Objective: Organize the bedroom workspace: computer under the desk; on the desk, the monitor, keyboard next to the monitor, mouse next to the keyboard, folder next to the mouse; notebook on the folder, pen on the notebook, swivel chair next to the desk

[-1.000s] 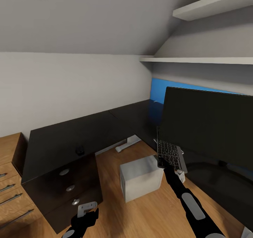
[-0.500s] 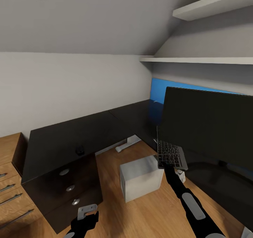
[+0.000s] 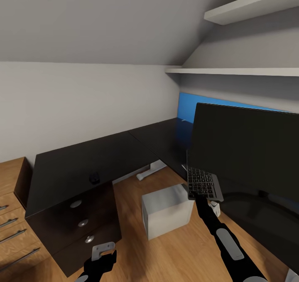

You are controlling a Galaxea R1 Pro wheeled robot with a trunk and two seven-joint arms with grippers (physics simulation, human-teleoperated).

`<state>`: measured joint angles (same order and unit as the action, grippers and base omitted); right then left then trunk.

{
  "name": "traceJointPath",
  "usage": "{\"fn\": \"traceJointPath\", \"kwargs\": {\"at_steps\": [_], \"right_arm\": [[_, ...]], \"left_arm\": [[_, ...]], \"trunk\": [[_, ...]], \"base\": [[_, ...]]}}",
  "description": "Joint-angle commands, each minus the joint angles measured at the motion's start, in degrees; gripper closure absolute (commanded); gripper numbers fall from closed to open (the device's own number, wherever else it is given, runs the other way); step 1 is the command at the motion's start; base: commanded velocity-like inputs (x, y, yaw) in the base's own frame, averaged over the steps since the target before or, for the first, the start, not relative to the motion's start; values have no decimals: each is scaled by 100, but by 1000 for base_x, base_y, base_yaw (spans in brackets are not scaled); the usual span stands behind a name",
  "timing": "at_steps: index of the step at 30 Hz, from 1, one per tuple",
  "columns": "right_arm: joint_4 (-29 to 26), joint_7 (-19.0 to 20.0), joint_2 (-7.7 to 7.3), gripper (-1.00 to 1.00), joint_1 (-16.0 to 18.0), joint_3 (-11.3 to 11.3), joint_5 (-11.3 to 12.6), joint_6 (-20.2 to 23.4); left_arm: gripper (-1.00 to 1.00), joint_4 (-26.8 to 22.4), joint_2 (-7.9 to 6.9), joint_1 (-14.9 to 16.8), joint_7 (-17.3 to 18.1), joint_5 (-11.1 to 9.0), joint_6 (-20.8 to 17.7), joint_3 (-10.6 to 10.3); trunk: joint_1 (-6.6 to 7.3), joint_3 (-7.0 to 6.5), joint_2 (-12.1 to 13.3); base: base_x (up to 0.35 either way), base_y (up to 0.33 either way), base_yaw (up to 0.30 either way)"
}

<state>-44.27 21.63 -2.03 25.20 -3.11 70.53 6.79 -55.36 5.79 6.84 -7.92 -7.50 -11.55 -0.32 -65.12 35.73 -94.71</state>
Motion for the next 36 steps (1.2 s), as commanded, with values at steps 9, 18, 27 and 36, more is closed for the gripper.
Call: {"fn": "traceJointPath", "kwargs": {"at_steps": [9,18,27,36], "right_arm": [[14,34,1,100,2,-31,72,98],[7,44,1,100,2,-98,75,353],[6,43,1,100,2,-131,75,384],[6,46,1,100,2,-136,75,384]], "left_arm": [[-100,-10,1,1,-32,-59,-27,-3],[-100,-10,1,1,-26,-59,-29,0],[-100,-10,1,1,-30,-59,-24,-3],[-100,-10,1,1,-34,-52,-30,2]], "trunk": [[0,6,-3],[0,6,-3],[66,-48,118],[66,-48,118]], "base": [[0,0,0],[0,0,0],[0,0,0],[0,0,0]]}}
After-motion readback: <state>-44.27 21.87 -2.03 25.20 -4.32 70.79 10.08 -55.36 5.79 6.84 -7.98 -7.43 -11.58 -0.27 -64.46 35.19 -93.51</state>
